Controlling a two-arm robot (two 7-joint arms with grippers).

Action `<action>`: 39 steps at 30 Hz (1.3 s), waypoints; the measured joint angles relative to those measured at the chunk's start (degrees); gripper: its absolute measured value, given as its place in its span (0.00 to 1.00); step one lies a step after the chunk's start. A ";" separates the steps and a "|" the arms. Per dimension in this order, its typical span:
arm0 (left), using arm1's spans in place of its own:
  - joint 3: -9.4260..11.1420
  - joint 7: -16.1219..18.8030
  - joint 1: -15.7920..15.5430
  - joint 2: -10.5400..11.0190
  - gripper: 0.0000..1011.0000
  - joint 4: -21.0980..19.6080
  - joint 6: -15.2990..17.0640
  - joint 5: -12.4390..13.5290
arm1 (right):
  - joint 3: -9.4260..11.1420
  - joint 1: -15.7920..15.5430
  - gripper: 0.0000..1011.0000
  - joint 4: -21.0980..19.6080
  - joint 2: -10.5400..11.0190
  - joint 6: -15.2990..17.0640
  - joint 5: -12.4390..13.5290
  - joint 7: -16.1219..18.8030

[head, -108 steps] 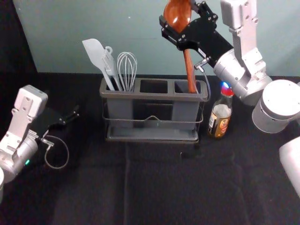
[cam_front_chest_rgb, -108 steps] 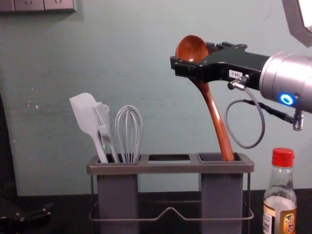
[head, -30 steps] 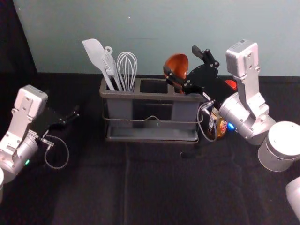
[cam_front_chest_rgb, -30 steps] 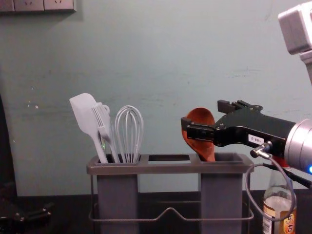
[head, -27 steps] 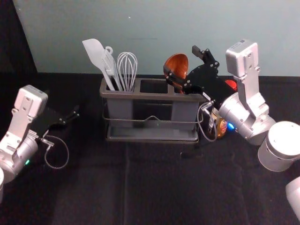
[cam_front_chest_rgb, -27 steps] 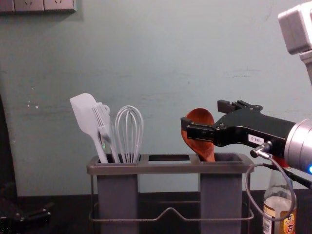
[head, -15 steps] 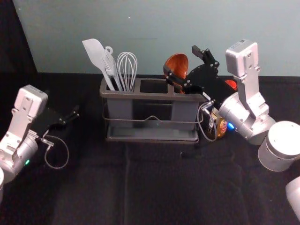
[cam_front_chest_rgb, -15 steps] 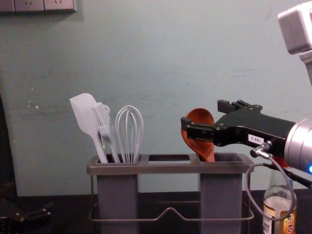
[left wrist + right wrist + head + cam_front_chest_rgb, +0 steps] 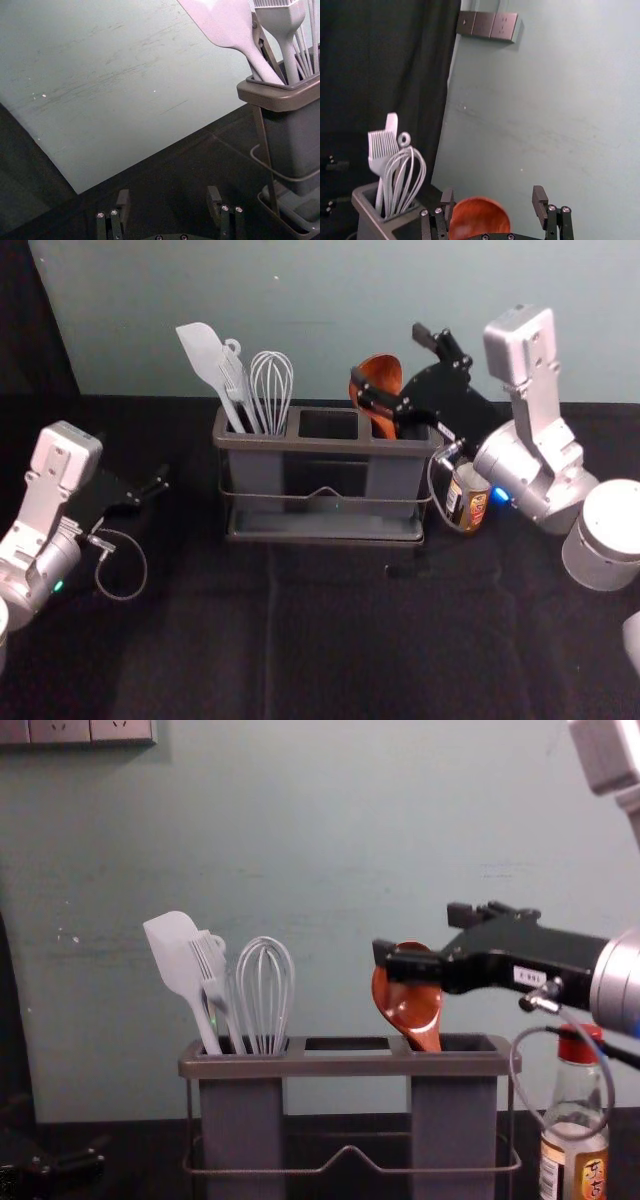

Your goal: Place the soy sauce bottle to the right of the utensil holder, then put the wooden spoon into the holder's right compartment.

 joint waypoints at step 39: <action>0.00 0.00 0.00 0.00 0.99 0.00 0.00 0.00 | 7.44 -16.58 0.99 -23.71 13.51 18.11 12.97 3.97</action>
